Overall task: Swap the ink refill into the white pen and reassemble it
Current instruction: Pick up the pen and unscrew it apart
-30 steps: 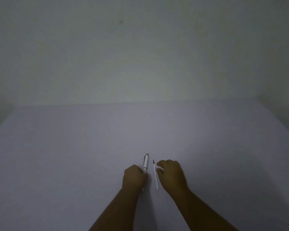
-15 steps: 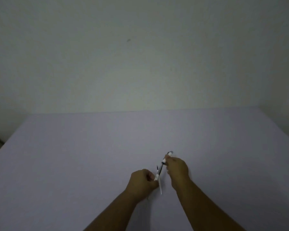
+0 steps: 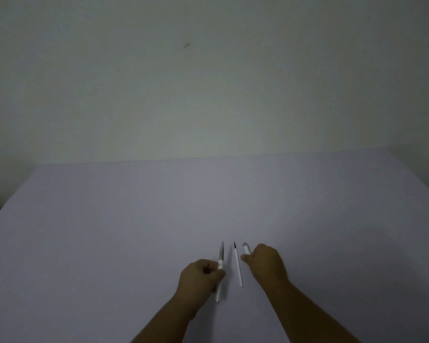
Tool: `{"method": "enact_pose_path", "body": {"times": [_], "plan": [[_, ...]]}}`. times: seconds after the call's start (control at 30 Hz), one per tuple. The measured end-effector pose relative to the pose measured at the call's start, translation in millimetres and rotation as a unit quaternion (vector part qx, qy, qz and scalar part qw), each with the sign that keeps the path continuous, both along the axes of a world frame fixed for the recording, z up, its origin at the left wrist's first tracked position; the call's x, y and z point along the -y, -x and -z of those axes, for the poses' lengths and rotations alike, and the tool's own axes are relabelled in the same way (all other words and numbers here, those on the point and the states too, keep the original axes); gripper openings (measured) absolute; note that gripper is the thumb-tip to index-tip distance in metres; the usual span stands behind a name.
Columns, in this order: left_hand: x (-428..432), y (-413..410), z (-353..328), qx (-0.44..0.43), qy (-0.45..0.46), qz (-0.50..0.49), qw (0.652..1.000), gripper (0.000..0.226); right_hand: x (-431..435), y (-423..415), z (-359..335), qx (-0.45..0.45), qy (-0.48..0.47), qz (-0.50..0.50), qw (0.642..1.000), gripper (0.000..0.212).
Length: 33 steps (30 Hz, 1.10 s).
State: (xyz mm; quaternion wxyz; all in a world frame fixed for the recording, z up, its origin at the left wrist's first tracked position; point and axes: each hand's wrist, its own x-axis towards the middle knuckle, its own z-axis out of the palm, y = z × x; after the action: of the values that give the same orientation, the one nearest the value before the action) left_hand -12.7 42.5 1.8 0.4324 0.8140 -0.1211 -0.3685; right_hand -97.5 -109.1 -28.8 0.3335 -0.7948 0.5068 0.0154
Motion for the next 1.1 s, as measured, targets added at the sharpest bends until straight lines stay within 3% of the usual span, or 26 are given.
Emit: {"method": "enact_pose_path", "body": {"times": [0.27,0.4,0.57,0.73,0.93,1.1], "plan": [[-3,4,3,0.007,-0.001,-0.007,1.000,0.006,-5,-2,8,0.015,0.003,0.026,1.000,0.045],[-1,3,-3,0.030,-0.005,0.010,0.999,0.011,-5,-3,-9,0.090,0.004,0.088,0.992,0.048],[6,8,-18,0.088,-0.004,0.061,0.994,0.009,-22,-6,-42,0.218,-0.204,0.034,0.954,0.036],[7,9,-32,0.141,0.003,0.108,0.984,0.009,-26,-1,-61,0.280,-0.224,0.024,0.933,0.024],[6,10,-46,0.110,0.043,0.118,0.986,0.018,-19,11,-77,0.342,-0.329,0.031,0.880,0.011],[6,15,-56,0.148,0.047,0.126,0.980,0.014,-18,13,-84,0.316,-0.317,0.036,0.894,0.009]]}}
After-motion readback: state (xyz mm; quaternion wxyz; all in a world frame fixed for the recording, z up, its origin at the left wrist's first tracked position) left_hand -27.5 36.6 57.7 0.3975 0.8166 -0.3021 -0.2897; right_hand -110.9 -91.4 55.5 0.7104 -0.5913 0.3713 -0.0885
